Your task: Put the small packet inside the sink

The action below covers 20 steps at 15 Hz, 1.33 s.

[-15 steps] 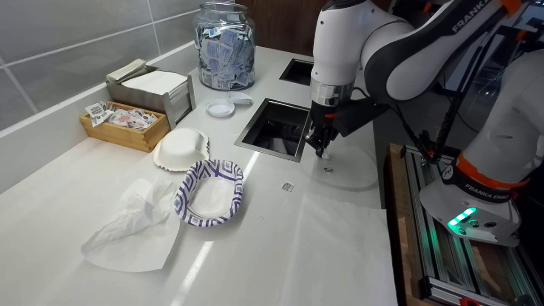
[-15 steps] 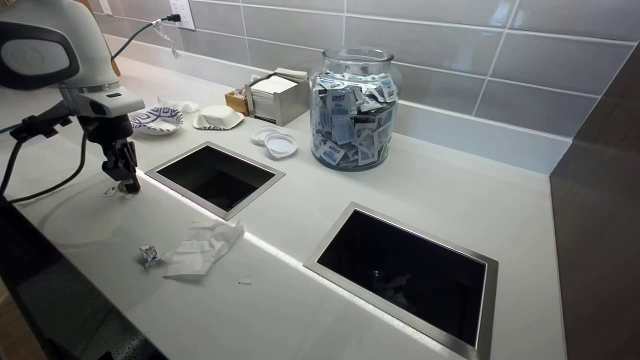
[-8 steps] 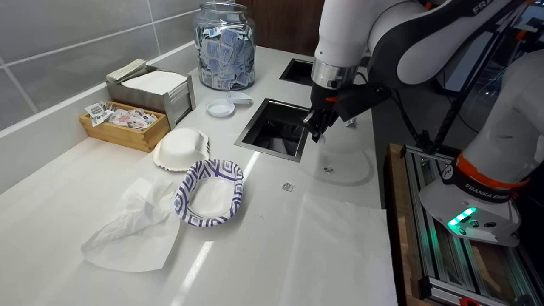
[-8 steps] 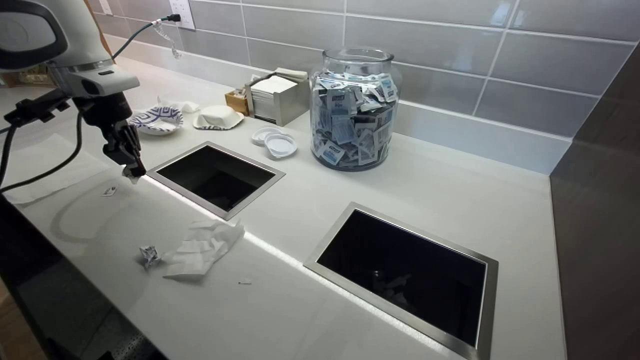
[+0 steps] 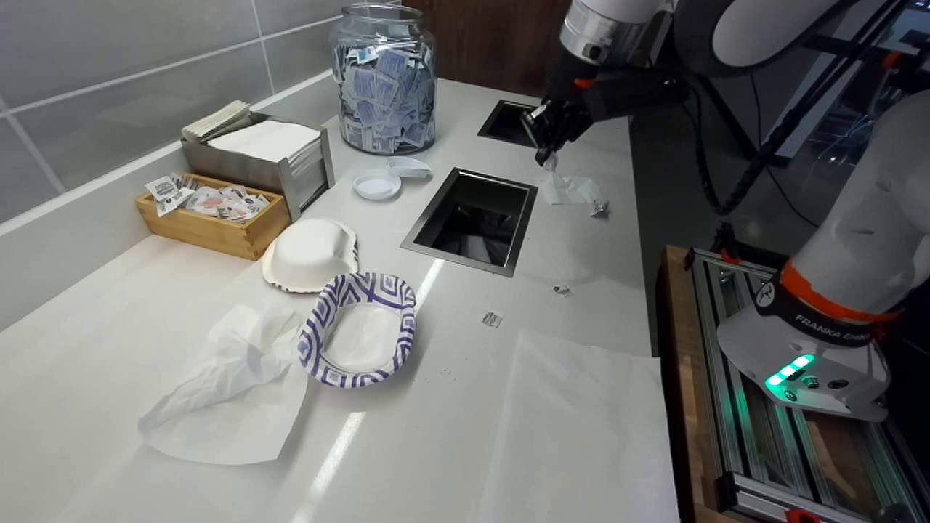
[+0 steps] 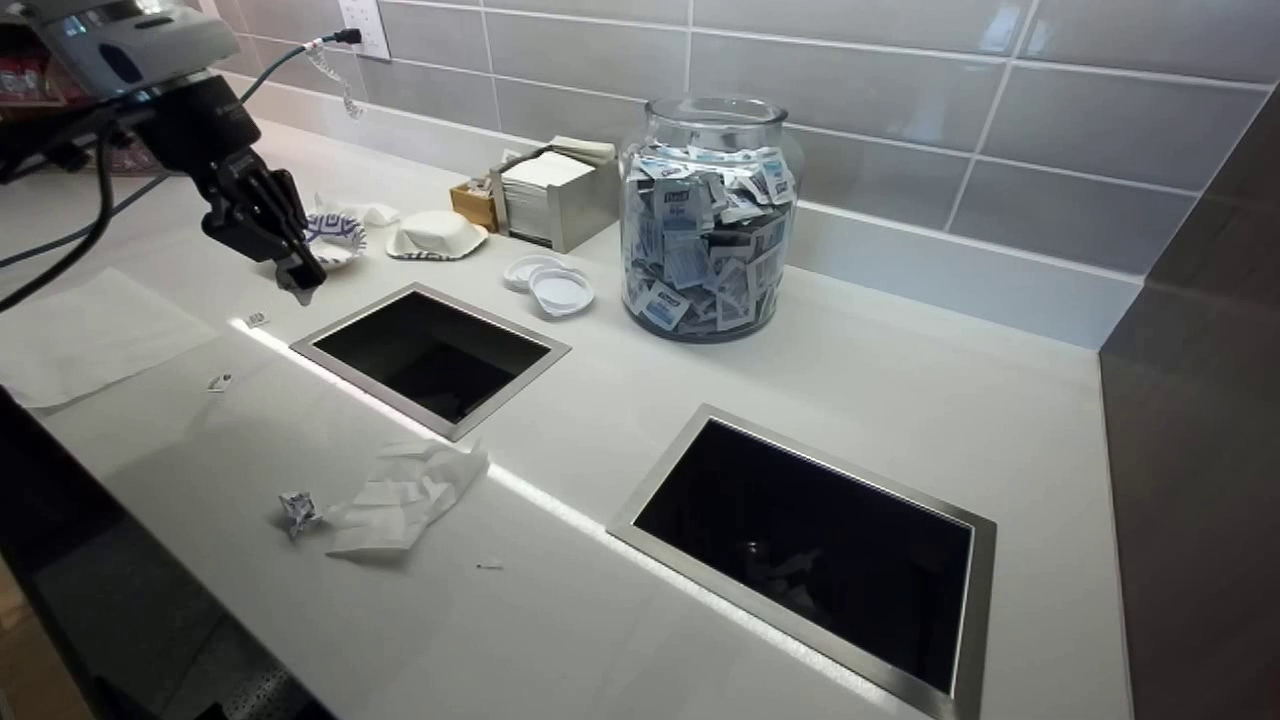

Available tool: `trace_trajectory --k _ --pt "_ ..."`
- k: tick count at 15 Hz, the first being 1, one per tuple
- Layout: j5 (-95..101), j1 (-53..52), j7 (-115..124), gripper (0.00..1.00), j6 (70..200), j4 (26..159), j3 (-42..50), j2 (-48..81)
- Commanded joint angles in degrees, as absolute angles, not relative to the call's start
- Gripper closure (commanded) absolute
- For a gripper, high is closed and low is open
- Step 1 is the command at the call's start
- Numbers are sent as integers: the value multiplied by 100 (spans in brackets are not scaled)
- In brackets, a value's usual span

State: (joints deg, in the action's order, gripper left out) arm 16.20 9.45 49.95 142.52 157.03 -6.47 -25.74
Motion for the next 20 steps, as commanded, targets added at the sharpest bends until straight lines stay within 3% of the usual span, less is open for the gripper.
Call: trace_trajectory --k 1,16,17,18,20 --pt "1738 1329 4946 96 14294 15753 -596 -2884" --pt "1440 1516 4237 95 14925 14974 -379 -1964" --pt "1446 1504 4221 91 14927 14938 -379 -1899" --pt "1448 1491 4203 68 14924 14902 -377 -1839" --pt "1449 1455 4176 65 14913 14844 -370 -1733"
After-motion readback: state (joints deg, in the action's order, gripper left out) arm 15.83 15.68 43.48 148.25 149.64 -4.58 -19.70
